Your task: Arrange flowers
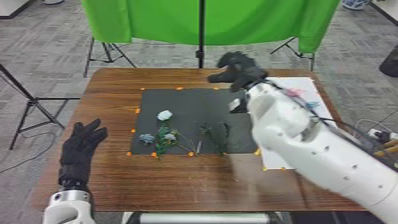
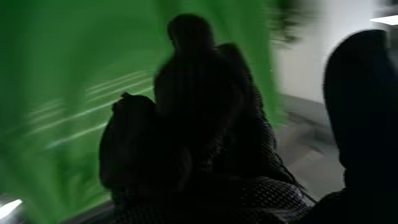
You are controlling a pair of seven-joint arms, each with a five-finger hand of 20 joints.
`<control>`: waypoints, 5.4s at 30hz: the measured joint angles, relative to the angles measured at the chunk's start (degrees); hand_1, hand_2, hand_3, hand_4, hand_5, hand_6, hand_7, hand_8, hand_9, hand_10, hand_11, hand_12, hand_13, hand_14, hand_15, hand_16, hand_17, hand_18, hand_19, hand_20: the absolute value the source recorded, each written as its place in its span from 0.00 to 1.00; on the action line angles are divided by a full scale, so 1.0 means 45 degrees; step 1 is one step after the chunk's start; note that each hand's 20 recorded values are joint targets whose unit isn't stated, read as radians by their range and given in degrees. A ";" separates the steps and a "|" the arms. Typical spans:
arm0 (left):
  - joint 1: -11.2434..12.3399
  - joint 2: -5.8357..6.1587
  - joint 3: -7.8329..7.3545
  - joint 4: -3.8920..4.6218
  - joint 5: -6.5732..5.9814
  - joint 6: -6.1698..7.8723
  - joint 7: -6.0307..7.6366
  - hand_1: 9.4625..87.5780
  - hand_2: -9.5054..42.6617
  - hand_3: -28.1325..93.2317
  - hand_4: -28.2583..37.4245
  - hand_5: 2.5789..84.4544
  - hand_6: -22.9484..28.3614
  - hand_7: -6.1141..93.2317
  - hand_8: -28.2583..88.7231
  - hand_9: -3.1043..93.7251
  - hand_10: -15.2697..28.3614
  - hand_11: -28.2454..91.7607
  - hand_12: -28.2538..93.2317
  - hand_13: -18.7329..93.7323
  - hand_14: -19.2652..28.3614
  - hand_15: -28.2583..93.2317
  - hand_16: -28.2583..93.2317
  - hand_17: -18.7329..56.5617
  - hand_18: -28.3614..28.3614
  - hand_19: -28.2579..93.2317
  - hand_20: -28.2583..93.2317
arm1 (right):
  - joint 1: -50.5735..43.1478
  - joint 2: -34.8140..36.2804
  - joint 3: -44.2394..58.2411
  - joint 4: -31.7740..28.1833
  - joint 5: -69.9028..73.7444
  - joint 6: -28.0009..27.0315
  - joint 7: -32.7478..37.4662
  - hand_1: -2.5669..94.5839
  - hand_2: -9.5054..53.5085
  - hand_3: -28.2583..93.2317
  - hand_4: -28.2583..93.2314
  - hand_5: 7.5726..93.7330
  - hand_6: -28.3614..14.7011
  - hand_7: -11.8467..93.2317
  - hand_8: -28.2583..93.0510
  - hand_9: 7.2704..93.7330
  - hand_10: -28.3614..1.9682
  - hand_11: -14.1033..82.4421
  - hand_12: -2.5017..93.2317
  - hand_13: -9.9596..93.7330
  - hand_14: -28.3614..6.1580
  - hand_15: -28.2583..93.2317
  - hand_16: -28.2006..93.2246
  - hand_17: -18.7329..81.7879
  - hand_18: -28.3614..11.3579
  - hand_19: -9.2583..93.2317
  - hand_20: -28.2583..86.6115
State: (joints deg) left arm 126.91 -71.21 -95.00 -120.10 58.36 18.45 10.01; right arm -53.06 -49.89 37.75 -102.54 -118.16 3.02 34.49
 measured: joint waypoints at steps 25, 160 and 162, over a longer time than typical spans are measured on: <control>0.0068 -0.0039 0.0002 -0.0050 0.0025 -0.0002 -0.0018 0.16 0.42 0.69 0.00 0.54 0.55 0.16 0.19 0.52 0.69 0.39 0.32 0.46 0.77 0.40 0.22 0.29 0.72 0.31 0.38 | -0.2412 0.1601 0.2070 0.2985 -0.0183 -0.1503 0.1438 0.53 0.00 0.70 0.11 0.69 0.68 0.24 0.20 0.80 0.44 0.34 0.25 0.97 0.70 0.70 0.51 0.83 0.46 1.00 0.71; 0.0023 -0.0127 0.0033 -0.0040 0.0097 -0.0067 -0.0242 0.16 0.40 0.71 0.00 0.54 0.55 0.16 0.19 0.52 0.68 0.39 0.32 0.45 0.78 0.41 0.23 0.27 0.73 0.32 0.38 | -0.3539 0.2339 0.2680 0.4247 -0.0574 0.3881 0.0191 0.66 0.00 0.69 0.08 0.85 0.69 0.29 0.29 0.96 0.63 0.26 0.39 1.00 0.78 0.70 0.50 0.86 0.47 1.00 0.71; 0.0052 -0.0127 0.0031 -0.0050 0.0097 -0.0061 -0.0241 0.16 0.40 0.71 0.00 0.54 0.55 0.16 0.19 0.52 0.68 0.39 0.32 0.45 0.78 0.41 0.23 0.27 0.73 0.32 0.38 | -0.3711 0.2604 0.2725 0.3220 -0.0394 0.3785 0.0029 0.66 0.00 0.69 0.08 0.85 0.69 0.29 0.29 0.96 0.63 0.26 0.39 1.00 0.78 0.70 0.50 0.86 0.47 1.00 0.72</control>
State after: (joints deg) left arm 127.15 -71.78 -94.86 -120.33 58.80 18.18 8.93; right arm -69.76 -38.17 50.01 -88.05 -119.93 20.05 34.63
